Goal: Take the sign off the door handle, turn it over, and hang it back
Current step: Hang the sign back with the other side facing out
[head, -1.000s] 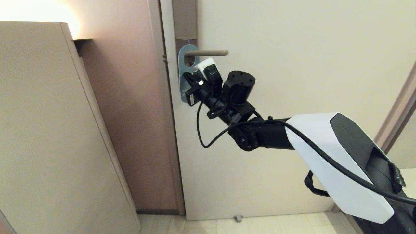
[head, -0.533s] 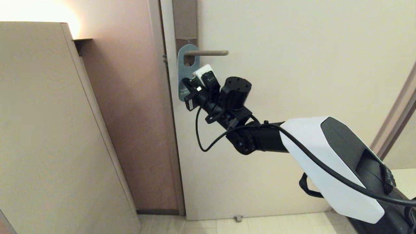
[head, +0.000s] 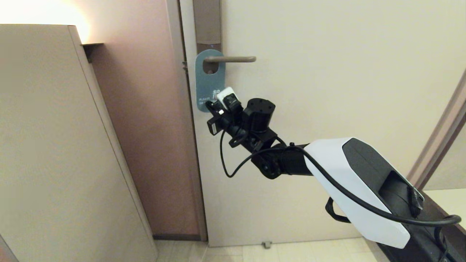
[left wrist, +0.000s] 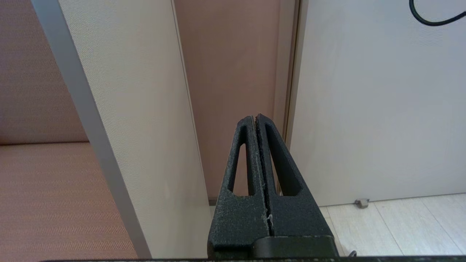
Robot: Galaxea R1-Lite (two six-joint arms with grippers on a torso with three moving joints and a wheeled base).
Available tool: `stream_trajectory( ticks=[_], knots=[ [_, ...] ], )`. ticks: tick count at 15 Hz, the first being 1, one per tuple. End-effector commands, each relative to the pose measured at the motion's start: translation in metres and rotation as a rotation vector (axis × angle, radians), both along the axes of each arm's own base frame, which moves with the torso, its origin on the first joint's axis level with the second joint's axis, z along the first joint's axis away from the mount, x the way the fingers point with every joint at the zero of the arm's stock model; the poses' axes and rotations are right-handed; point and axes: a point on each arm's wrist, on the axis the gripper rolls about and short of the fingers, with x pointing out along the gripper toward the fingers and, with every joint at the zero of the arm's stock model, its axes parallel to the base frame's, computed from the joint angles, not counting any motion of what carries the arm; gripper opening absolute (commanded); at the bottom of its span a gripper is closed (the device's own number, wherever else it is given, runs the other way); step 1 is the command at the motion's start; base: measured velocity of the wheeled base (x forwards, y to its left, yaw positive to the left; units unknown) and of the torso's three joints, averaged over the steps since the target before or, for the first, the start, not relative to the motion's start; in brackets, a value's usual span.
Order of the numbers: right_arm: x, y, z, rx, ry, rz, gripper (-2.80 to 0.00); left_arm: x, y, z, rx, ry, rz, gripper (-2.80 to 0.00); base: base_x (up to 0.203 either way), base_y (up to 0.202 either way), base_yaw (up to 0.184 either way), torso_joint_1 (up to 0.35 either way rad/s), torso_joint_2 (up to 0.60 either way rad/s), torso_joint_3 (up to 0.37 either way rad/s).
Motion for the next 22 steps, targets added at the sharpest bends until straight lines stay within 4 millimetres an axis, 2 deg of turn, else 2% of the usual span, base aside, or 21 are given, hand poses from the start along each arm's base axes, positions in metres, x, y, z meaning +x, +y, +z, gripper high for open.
stream_trajectory(
  ticks=[1,5,14,22],
  knots=[
    [0.004,-0.004,-0.001,0.000,-0.004,-0.009,-2.80,0.000,0.000,0.000,0.000,0.000,0.000,-2.80,0.000,0.000,0.000,0.000,0.00,0.000],
    [0.005,-0.013,0.014,0.018,-0.026,-0.022,-2.80,0.000,0.000,0.000,0.000,0.000,-0.001,-2.80,0.000,0.000,0.000,0.000,0.00,0.000],
    [-0.019,-0.031,0.091,0.086,-0.081,-0.017,-2.80,0.000,0.000,0.000,0.000,0.000,-0.001,-2.80,0.000,0.000,0.000,0.000,0.00,0.000],
    [-0.039,-0.008,0.094,0.109,-0.043,0.090,-2.80,0.000,0.000,0.000,0.000,0.000,0.000,-2.80,0.000,0.000,0.000,0.000,0.00,0.000]
  ],
)
